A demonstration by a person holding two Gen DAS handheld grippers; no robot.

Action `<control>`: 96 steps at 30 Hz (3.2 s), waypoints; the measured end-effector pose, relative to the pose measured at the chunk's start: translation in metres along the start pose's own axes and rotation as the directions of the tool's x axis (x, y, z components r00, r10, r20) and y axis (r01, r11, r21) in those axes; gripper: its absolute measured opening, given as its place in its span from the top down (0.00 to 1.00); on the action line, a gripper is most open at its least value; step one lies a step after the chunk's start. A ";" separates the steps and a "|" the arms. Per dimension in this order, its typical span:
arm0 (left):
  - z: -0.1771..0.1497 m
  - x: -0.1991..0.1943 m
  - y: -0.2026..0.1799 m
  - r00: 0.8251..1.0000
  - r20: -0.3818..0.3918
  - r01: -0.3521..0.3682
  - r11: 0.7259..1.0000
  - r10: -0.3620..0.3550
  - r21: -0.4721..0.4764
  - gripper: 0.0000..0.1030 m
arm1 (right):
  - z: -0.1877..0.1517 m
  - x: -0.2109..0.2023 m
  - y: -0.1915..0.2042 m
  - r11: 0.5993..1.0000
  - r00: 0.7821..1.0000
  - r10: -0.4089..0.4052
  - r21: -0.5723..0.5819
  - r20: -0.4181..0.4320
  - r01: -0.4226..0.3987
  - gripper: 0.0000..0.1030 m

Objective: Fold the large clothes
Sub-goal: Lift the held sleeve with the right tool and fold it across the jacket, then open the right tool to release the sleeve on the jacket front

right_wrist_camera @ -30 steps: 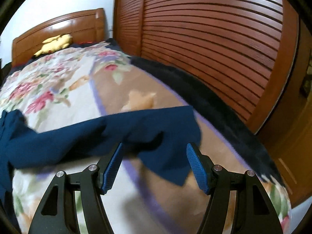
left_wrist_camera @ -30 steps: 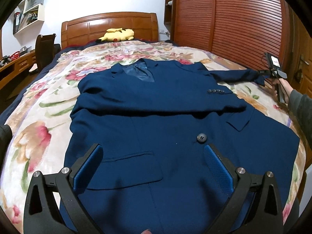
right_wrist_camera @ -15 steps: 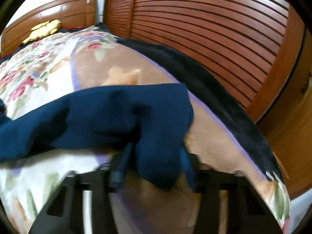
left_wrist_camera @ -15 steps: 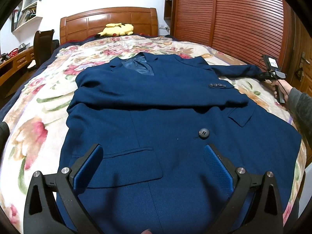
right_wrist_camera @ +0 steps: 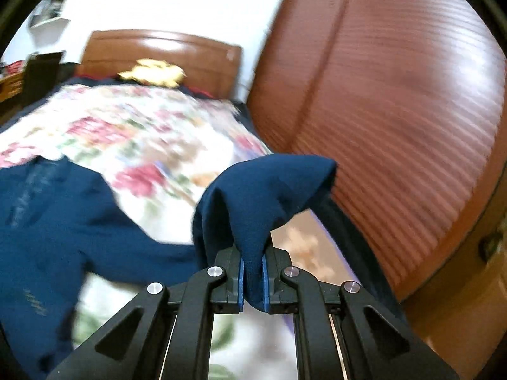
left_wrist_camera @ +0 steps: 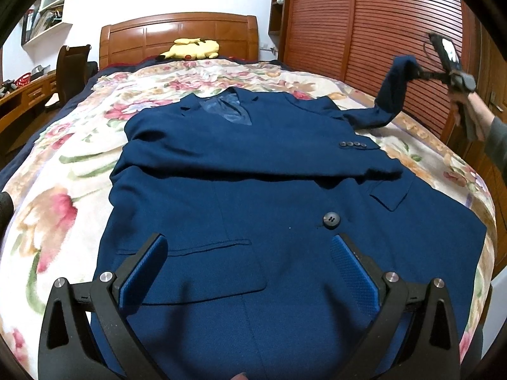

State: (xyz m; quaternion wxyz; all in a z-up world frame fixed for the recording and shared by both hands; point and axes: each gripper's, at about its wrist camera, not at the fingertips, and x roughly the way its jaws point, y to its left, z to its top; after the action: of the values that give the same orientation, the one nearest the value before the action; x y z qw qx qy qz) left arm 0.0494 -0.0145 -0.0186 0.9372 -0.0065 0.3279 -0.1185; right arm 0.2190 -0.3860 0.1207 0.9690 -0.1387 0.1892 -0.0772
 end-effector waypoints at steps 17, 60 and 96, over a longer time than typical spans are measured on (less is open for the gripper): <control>-0.002 -0.046 0.031 0.996 0.086 -0.007 0.999 0.011 -0.044 0.00 | 0.030 -0.178 0.113 0.944 0.923 0.303 -0.206 0.236 -0.257 0.92; -0.022 -0.082 0.063 0.991 0.108 -0.078 0.996 0.081 -0.034 0.00 | -0.114 -0.177 0.154 0.827 0.831 0.522 -0.123 -0.193 -0.548 0.52; 0.019 -0.056 0.035 0.999 -0.001 -0.047 0.999 0.047 -0.015 0.20 | -0.147 -0.159 0.132 0.860 0.845 0.509 0.136 -0.163 -0.492 0.52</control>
State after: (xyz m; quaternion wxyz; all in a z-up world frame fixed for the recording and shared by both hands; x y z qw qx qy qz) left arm 0.0263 0.0309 0.0278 0.9395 -0.0057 0.3293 -0.0939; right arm 0.0291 -0.2641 0.0052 0.9378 -0.0330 0.3082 0.1566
